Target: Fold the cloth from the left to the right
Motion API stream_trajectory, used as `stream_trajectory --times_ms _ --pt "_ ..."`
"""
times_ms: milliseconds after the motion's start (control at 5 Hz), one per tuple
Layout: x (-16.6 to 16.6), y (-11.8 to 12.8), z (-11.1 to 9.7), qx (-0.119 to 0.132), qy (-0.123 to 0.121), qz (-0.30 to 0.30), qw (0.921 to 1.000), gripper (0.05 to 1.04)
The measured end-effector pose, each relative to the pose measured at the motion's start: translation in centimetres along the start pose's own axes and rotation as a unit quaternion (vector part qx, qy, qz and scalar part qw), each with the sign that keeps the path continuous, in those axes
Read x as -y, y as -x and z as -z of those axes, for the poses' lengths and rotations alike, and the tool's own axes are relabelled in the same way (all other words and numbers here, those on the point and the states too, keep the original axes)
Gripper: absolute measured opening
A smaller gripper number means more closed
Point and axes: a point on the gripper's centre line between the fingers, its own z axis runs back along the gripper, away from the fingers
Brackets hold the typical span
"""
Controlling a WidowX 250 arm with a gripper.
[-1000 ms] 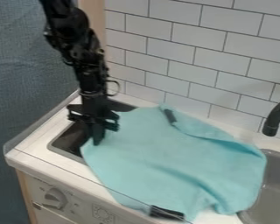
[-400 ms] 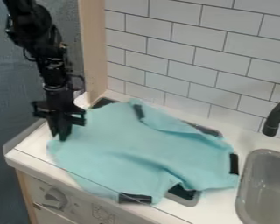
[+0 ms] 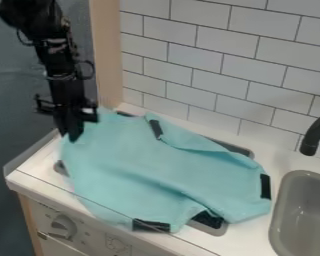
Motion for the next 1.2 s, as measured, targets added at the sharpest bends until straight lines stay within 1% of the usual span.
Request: stream_trajectory --times_ms 200,400,600,800,1000,1200 --pt "3.6 -1.2 -1.9 0.025 0.020 0.036 0.9989 0.064" --pt "6.7 -1.7 -2.6 0.042 0.039 0.066 0.9962 0.064" --pt "11.9 -1.8 -3.0 0.047 0.066 0.120 0.9894 0.064" --pt "17.0 -1.6 -3.6 0.044 0.092 0.166 0.9809 0.064" --pt "21.6 -1.1 -3.1 0.040 0.104 0.213 0.9707 0.064" --pt "24.2 -0.8 -1.7 0.026 0.105 0.236 0.9658 0.064"
